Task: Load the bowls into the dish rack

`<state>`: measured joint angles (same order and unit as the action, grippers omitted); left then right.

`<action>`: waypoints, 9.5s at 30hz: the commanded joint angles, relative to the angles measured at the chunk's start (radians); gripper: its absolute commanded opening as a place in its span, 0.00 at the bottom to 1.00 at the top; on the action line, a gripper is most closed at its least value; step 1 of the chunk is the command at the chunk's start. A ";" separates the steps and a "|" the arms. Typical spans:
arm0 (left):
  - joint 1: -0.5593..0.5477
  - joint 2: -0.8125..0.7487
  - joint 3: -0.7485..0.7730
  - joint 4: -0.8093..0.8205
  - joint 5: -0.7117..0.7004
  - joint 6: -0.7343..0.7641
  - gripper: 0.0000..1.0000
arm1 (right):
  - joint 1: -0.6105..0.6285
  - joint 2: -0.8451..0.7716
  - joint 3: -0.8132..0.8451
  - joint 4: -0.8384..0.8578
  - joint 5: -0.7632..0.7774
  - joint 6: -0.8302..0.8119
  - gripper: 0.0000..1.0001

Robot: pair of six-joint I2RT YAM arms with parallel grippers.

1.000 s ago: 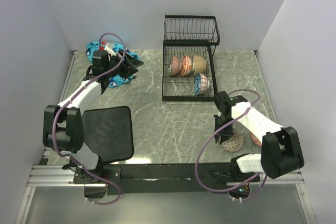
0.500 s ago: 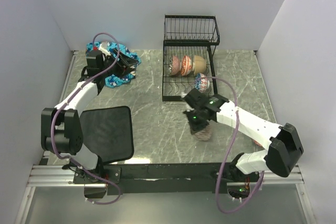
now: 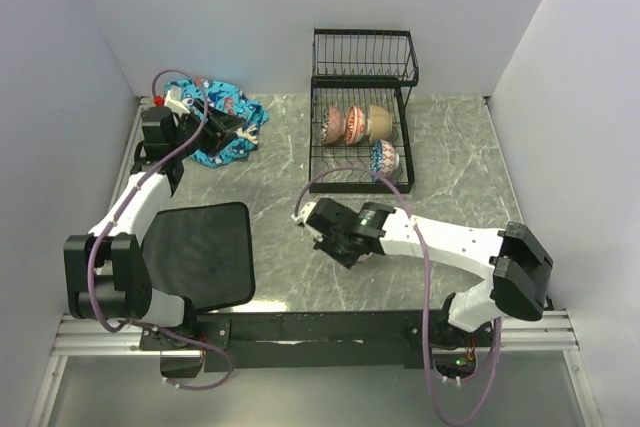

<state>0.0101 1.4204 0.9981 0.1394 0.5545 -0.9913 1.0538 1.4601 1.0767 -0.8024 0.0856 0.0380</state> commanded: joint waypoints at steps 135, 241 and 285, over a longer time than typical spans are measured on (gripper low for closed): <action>-0.978 0.245 0.131 -0.661 -0.269 1.663 0.01 | -1.095 -0.118 0.511 0.063 -0.512 0.099 1.00; -0.535 0.661 0.496 0.273 -0.005 -0.327 0.45 | -1.118 -0.043 0.323 -0.064 -0.095 -0.050 0.97; -0.308 0.364 0.747 -0.521 -0.113 0.802 0.59 | -1.192 -0.322 -0.216 -0.256 0.057 -0.379 0.79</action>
<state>-0.2981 1.7992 1.6741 -0.2852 0.5285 -0.3534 -0.1131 1.1576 0.8967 -1.0836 0.1375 -0.3492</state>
